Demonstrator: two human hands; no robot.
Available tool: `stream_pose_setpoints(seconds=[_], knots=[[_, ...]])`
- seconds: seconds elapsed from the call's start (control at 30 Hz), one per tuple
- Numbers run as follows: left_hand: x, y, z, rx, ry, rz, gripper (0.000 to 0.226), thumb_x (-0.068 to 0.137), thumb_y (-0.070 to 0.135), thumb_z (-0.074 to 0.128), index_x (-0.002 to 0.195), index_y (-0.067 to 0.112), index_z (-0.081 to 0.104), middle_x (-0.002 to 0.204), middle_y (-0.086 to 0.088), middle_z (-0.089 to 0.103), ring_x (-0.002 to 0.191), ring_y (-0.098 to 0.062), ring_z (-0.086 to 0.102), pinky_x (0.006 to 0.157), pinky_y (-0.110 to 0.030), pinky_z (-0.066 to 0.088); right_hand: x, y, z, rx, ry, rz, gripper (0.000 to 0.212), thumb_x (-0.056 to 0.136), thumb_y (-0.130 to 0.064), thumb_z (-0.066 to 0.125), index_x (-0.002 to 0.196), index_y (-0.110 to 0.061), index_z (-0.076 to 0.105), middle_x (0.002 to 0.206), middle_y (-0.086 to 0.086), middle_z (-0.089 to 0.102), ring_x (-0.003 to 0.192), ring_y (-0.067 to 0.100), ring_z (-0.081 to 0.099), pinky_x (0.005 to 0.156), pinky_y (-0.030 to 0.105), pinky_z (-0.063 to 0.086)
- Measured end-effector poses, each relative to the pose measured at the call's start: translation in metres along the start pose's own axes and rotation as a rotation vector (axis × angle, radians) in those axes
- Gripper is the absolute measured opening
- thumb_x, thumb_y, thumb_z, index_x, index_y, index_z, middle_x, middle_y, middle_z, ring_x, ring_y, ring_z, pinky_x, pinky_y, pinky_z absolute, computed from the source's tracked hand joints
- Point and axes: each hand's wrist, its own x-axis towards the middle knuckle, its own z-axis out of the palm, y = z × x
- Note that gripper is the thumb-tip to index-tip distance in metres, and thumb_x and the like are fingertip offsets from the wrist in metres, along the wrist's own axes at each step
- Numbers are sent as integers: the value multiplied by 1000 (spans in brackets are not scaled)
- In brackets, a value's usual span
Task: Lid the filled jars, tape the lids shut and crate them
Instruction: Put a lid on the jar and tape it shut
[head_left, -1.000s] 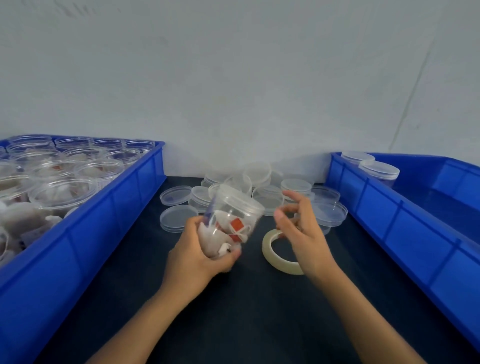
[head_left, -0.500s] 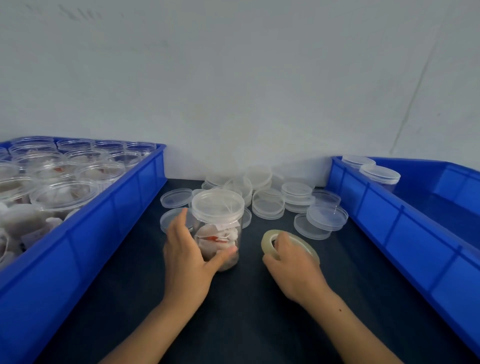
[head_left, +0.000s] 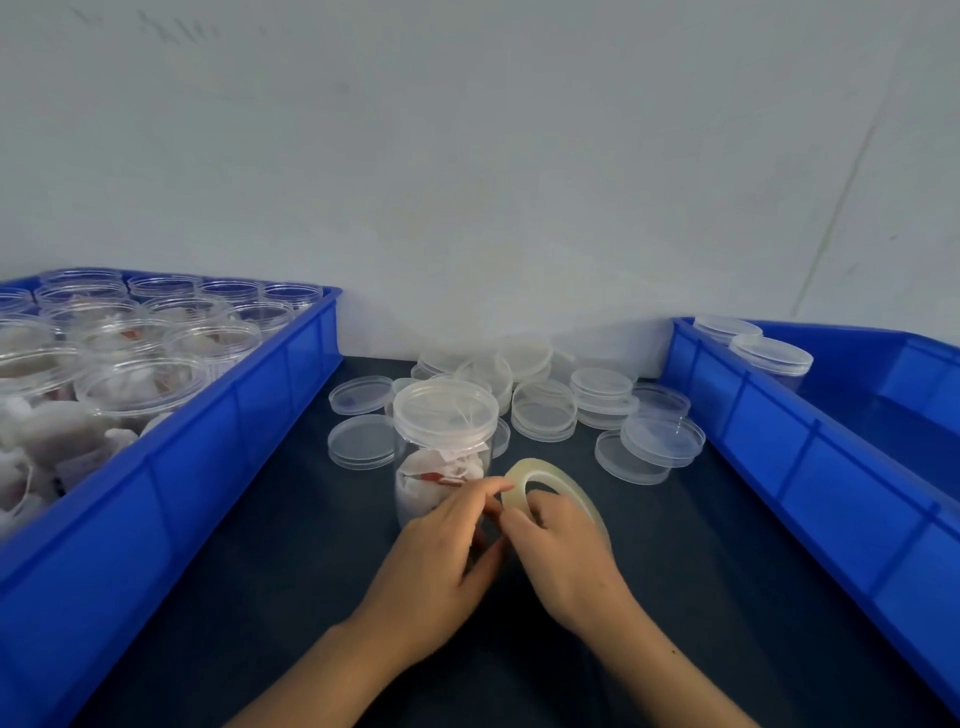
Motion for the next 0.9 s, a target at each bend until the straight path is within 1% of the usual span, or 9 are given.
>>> stream_pose_setpoints(seconds=[0.1,0.17,0.23,0.43,0.57,0.67,0.73,0.83,0.9], knots=[[-1,2,0,-55,-14,-17,46,89,16,66,125,36,47,106,22,59,88,6,59,71,-9,45,-3,-2,2,38,-38,33,29,90,-27,46,63,-20,42,56,-9,43,55,9,41,56,27,32],[-1,3,-1,-84,-24,-29,44,88,17,68,118,40,47,101,24,60,88,6,60,68,-6,44,-4,-4,3,40,-55,53,25,92,-29,44,69,-19,47,63,-8,48,61,11,45,59,28,35],[-1,5,-2,-106,-24,-43,39,87,19,69,114,37,49,97,24,61,86,5,61,65,-5,43,-4,-5,2,47,-63,72,25,92,-29,43,70,-20,49,65,-7,49,61,11,45,59,28,35],[0,7,-2,-145,5,-23,29,87,14,70,104,30,54,97,24,59,82,1,61,62,-7,43,-4,-8,1,147,-95,96,17,87,-13,44,71,-19,40,69,-5,44,63,12,41,60,28,34],[0,6,-4,-123,40,16,22,86,8,69,98,23,59,95,18,60,82,-3,60,63,-8,42,-6,-10,-1,172,-170,100,14,87,-10,44,79,-19,36,76,-4,42,65,9,39,59,25,32],[0,4,-4,-91,59,29,24,82,1,70,95,20,62,93,18,62,83,1,59,65,-7,42,-6,-11,-1,138,-229,97,11,85,-6,44,90,-15,39,80,-2,46,69,8,44,59,23,36],[0,2,-3,-96,79,26,24,81,-3,69,92,18,64,90,16,64,82,-2,61,66,-8,44,-7,-12,-1,133,-237,95,13,84,-5,44,94,-13,40,82,0,48,70,10,46,60,25,39],[0,1,-1,-195,118,-41,27,82,-4,68,92,20,65,85,12,66,77,-11,65,64,-14,49,-10,-14,-2,118,-244,92,13,87,-7,44,90,-18,38,79,-2,48,66,8,46,57,23,38],[0,2,0,-260,143,-86,32,81,-6,68,93,24,65,85,12,66,74,-13,66,63,-13,50,-10,-16,-4,117,-247,85,13,89,-7,44,90,-19,38,78,-2,48,65,7,45,56,22,37]])
